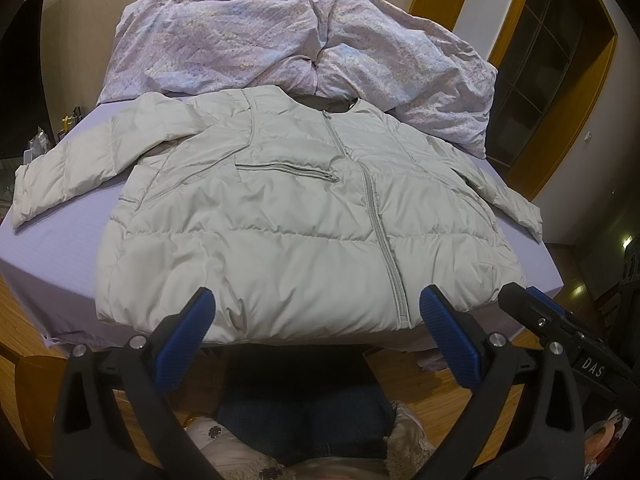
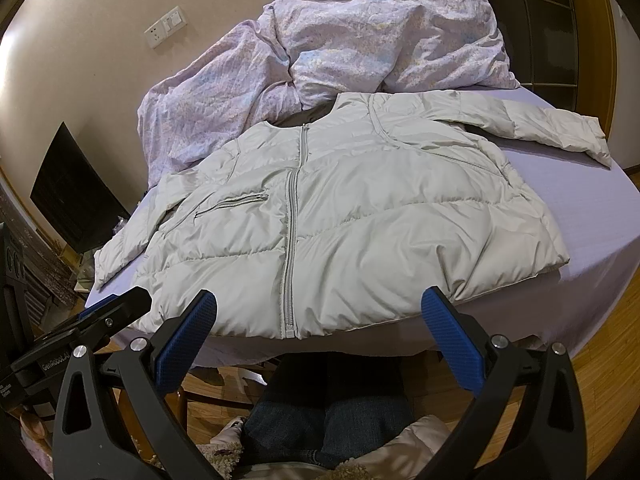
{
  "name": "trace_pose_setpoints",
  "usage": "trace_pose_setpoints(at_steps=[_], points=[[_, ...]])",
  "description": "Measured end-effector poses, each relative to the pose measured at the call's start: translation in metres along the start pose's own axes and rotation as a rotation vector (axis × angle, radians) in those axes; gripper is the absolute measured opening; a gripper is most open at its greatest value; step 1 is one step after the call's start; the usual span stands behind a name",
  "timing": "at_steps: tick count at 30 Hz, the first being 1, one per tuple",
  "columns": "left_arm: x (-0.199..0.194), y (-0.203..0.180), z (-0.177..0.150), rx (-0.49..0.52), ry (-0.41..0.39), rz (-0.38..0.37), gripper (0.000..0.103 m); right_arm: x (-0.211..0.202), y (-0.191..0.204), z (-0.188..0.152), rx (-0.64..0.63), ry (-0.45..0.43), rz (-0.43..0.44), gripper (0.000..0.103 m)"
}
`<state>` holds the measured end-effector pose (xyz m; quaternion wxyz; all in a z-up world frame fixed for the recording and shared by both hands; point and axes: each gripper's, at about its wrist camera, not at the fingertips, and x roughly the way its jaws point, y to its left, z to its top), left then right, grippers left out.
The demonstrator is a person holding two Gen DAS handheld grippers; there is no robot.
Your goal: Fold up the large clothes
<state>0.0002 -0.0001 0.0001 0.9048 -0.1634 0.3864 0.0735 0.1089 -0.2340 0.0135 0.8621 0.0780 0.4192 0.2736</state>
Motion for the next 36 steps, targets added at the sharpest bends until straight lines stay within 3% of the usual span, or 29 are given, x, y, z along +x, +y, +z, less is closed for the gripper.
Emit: trace_pose_setpoints(at_steps=[36], points=[[-0.0002, -0.0004, -0.0002, 0.002, -0.002, 0.003, 0.101, 0.0012, -0.0033, -0.0004, 0.001, -0.001, 0.001, 0.102]])
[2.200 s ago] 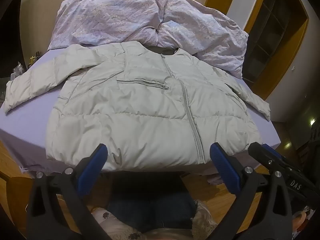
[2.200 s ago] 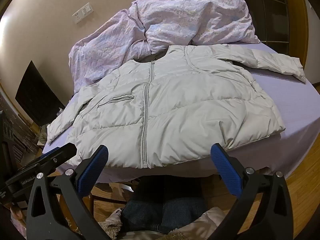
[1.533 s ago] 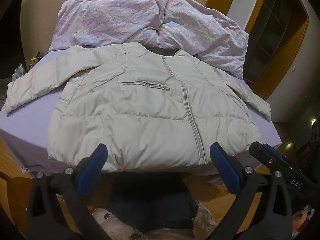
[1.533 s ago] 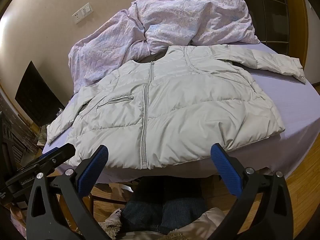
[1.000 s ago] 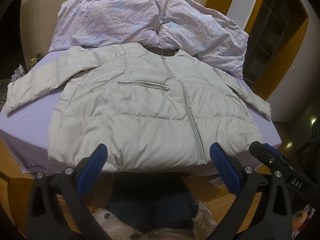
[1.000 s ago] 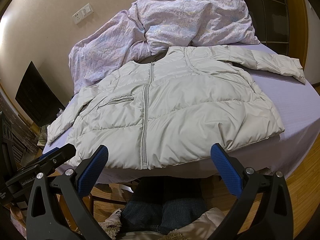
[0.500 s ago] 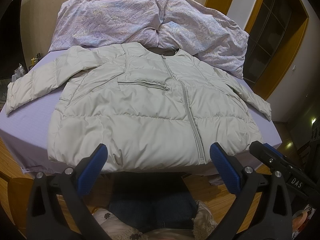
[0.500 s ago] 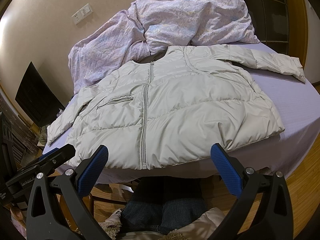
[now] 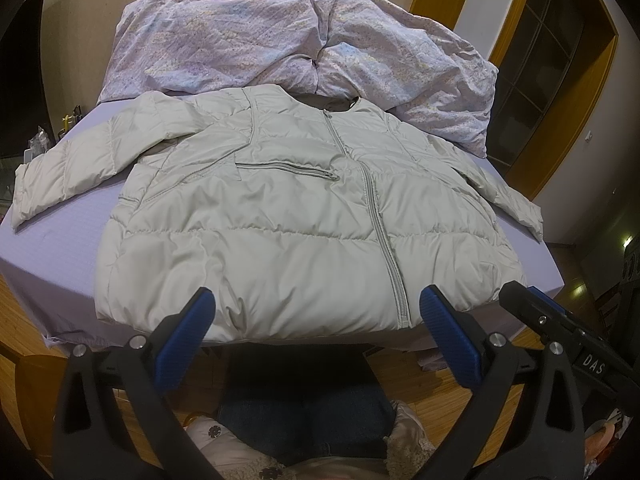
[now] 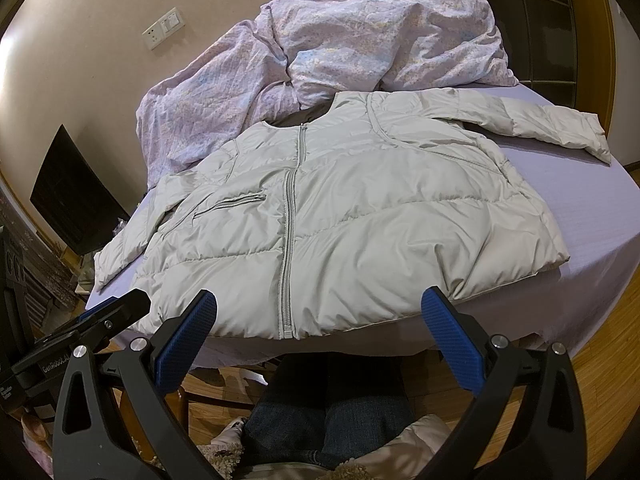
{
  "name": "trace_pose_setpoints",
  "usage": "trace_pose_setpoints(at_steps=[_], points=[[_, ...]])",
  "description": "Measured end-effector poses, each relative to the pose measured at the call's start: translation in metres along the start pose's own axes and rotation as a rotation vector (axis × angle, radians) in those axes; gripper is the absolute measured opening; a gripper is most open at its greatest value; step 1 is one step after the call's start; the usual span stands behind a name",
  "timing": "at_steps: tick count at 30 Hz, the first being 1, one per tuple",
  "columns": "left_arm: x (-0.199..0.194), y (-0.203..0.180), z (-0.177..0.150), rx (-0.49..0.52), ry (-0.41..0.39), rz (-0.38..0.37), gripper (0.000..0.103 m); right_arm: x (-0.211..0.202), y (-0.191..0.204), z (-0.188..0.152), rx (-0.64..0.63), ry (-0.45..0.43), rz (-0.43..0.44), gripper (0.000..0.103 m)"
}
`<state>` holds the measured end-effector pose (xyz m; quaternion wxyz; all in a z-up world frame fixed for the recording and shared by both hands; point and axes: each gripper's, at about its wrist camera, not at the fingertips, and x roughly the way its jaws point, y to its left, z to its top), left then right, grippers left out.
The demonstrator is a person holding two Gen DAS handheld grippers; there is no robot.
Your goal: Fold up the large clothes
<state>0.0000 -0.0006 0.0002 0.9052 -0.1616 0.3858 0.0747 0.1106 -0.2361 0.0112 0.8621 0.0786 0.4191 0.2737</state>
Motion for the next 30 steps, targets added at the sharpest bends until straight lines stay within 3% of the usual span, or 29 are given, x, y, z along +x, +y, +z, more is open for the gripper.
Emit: trace_pose_setpoints(at_steps=[30], points=[[-0.0035, 0.0051, 0.0057, -0.002, 0.007, 0.001, 0.101, -0.0013, -0.0004, 0.0057, 0.013, 0.005, -0.008, 0.102]])
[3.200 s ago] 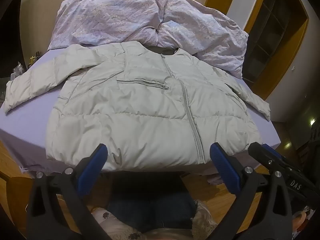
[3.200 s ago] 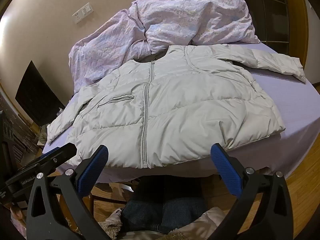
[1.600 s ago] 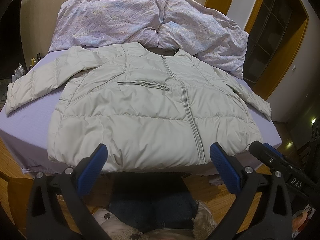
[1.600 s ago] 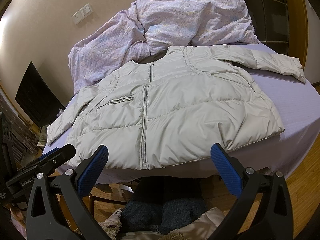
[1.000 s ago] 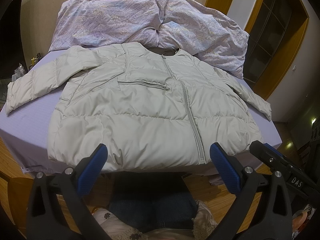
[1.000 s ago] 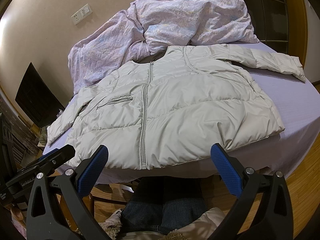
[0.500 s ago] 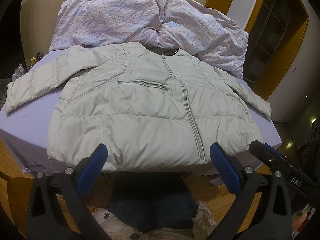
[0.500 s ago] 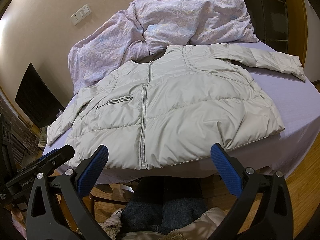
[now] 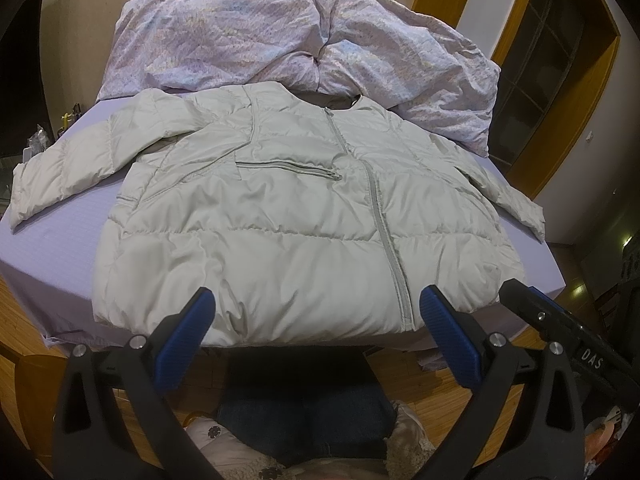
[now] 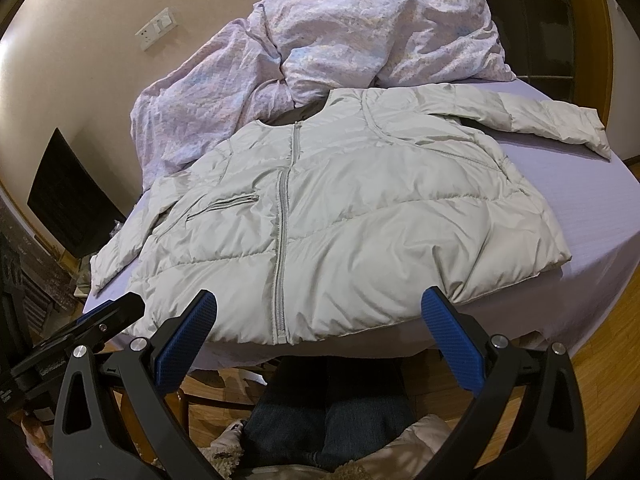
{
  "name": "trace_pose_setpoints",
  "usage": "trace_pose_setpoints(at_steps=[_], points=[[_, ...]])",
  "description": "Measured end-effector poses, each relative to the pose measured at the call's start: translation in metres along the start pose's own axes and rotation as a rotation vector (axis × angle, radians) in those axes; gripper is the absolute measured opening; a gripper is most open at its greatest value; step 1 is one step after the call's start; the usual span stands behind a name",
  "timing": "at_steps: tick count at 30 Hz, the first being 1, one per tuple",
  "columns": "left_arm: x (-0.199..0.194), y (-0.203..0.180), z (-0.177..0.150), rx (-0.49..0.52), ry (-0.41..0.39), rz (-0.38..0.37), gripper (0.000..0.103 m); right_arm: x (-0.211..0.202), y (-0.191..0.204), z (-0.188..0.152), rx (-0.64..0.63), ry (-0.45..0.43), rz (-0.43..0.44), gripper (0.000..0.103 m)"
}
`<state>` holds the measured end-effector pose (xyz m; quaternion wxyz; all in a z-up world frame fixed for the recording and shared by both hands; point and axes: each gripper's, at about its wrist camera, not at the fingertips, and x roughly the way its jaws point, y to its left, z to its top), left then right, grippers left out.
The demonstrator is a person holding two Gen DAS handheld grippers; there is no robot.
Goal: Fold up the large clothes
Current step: 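Grasp the jacket sleeve cuff with the right gripper and fold it across the body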
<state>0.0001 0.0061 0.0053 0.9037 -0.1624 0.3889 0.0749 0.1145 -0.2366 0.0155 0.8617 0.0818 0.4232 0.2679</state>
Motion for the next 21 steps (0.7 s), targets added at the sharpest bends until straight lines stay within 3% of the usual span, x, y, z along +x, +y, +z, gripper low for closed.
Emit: trace_pose_setpoints(at_steps=[8, 12, 21], points=[[0.034, 0.011, 0.014, 0.008, 0.004, 0.001, 0.101, 0.016, -0.043, 0.022, 0.118, -0.093, 0.005, 0.102], [0.044, 0.019, 0.028, 0.002, 0.003, -0.009, 0.101, 0.025, -0.088, 0.046, 0.260, -0.131, -0.032, 0.102], [0.086, 0.032, 0.069, 0.023, 0.026, 0.011, 0.101, 0.059, -0.212, 0.094, 0.616, -0.099, -0.096, 0.102]])
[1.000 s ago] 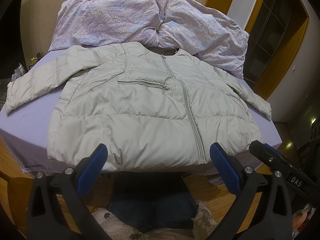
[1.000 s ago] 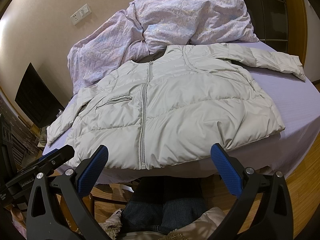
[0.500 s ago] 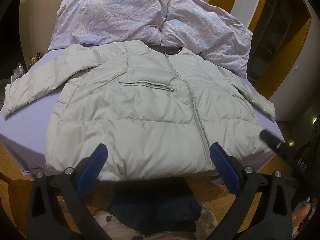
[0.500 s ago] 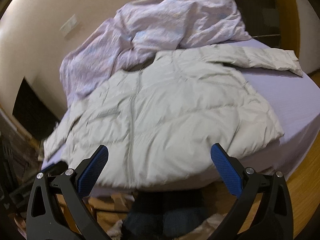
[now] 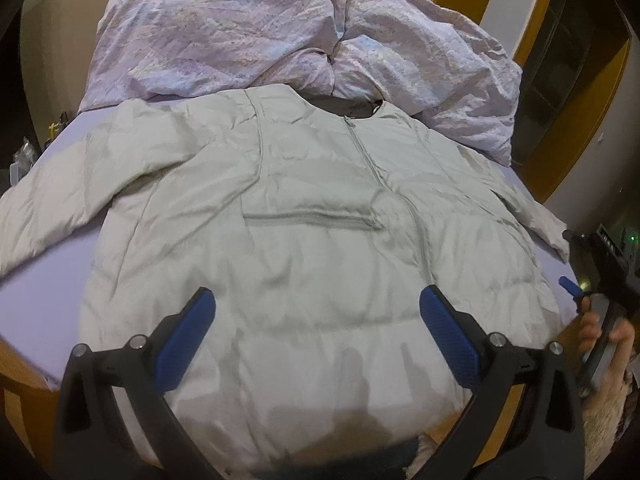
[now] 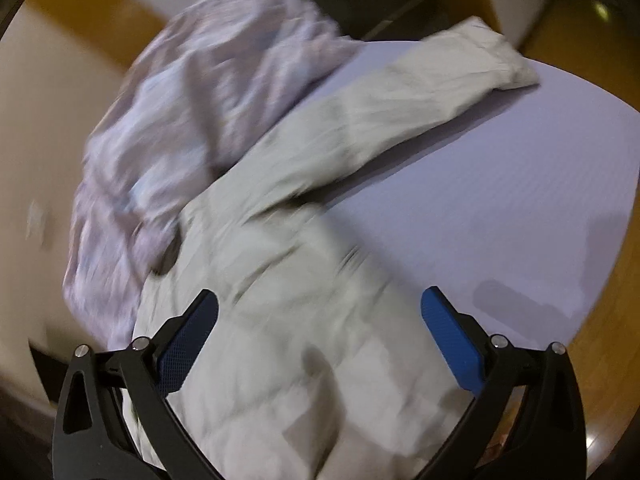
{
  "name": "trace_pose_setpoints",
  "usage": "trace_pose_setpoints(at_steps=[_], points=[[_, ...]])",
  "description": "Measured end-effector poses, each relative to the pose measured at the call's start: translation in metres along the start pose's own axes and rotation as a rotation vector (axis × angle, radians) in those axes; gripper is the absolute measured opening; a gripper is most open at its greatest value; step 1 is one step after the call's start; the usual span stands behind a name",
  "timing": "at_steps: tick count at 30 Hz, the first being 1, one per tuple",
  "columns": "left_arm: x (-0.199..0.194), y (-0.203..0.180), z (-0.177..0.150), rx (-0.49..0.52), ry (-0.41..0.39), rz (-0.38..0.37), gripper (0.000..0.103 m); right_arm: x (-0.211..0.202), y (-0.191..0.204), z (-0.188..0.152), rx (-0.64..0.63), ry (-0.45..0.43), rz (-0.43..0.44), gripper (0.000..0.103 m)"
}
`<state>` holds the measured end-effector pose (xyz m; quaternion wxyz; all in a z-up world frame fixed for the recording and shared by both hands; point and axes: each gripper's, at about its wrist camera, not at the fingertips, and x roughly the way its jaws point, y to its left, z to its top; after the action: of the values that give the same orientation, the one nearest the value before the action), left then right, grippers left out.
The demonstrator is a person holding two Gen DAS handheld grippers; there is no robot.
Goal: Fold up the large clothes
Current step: 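Grasp the jacket sleeve cuff with the right gripper and fold it across the body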
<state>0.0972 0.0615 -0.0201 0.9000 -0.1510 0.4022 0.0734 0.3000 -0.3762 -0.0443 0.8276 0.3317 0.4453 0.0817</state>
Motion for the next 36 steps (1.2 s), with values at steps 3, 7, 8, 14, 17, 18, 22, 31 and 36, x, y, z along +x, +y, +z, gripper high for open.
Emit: trace_pose_setpoints(at_steps=[3, 7, 8, 14, 17, 18, 22, 31, 36], points=[[0.012, 0.001, 0.013, 0.028, -0.004, 0.020, 0.101, 0.012, -0.028, 0.032, 0.101, -0.022, -0.049, 0.093], [0.025, 0.000, 0.029, 0.065, -0.012, 0.060, 0.101, 0.020, -0.067, 0.073, 0.219, -0.087, -0.105, 0.083], [0.028, 0.001, 0.033, 0.069, -0.015, 0.066, 0.101, 0.021, -0.075, 0.079, 0.243, -0.096, -0.108, 0.082], [0.045, 0.009, 0.049, 0.061, 0.000, 0.073, 0.101, 0.037, -0.120, 0.108, 0.426, -0.112, -0.107, 0.062], [0.054, 0.014, 0.053, 0.053, 0.013, 0.074, 0.101, 0.044, -0.129, 0.119, 0.463, -0.148, -0.108, 0.057], [0.056, 0.015, 0.053, 0.050, 0.017, 0.076, 0.101, 0.046, -0.131, 0.123, 0.467, -0.157, -0.114, 0.056], [0.062, 0.023, 0.055, 0.036, 0.022, 0.088, 0.101, 0.053, -0.134, 0.136, 0.449, -0.178, -0.174, 0.033], [0.056, 0.053, 0.060, -0.017, -0.011, 0.126, 0.101, 0.046, -0.070, 0.154, 0.186, -0.263, -0.239, 0.009], [0.051, 0.072, 0.061, -0.061, -0.023, 0.152, 0.101, 0.048, 0.007, 0.157, 0.006, -0.255, -0.147, 0.009]])
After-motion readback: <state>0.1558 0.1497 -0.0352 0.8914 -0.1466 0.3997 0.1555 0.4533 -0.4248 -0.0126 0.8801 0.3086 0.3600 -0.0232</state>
